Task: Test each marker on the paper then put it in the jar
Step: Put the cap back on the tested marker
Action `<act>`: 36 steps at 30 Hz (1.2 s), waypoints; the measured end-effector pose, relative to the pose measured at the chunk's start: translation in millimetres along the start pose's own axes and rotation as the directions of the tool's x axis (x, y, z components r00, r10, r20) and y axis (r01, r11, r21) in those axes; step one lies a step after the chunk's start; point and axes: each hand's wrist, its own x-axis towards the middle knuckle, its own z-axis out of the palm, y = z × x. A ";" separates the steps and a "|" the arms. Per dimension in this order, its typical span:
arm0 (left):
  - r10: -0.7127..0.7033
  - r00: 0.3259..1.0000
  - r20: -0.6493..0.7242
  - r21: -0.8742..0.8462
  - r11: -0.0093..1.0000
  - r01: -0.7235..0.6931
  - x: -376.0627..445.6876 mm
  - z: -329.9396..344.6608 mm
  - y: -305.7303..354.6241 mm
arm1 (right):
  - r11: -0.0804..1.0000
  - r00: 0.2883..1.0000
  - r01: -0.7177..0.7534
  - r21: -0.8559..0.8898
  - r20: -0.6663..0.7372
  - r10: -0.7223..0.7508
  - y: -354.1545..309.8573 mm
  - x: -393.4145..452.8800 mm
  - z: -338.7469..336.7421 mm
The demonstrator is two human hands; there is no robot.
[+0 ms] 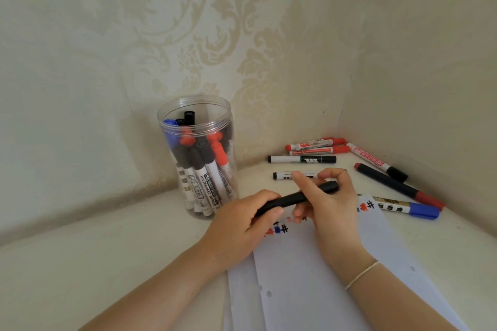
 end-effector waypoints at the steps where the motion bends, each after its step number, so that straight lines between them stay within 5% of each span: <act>1: -0.009 1.000 0.001 0.006 1.000 0.009 0.3 1.7 1.5 | 0.997 0.998 0.041 -0.059 -0.036 -0.043 1.0 -0.3 0.3; 7: -0.029 0.998 -0.062 0.043 0.999 0.031 -0.3 2.7 2.7 | 0.962 0.991 0.118 -0.245 -0.025 -0.128 5.2 -2.7 3.5; 20: 0.165 0.954 -0.251 0.185 0.975 -0.120 9.5 3.6 16.7 | 0.944 0.980 0.177 -0.280 -0.038 -0.195 -12.7 1.1 8.6; 29: -0.033 0.951 -0.309 -0.154 0.988 -0.016 30.1 -13.2 52.3 | 0.939 0.960 0.266 -0.220 -0.025 -0.278 -50.3 14.3 16.5; 33: -0.111 0.976 -0.187 -0.094 0.991 0.094 39.6 -30.4 63.4 | 0.985 0.993 0.107 -0.138 -0.030 -0.112 -52.8 17.5 16.8; 36: -0.147 0.979 -0.139 -0.102 0.986 0.134 45.4 -49.7 76.1 | 0.992 0.997 -0.067 0.105 0.036 0.063 -53.1 19.9 21.5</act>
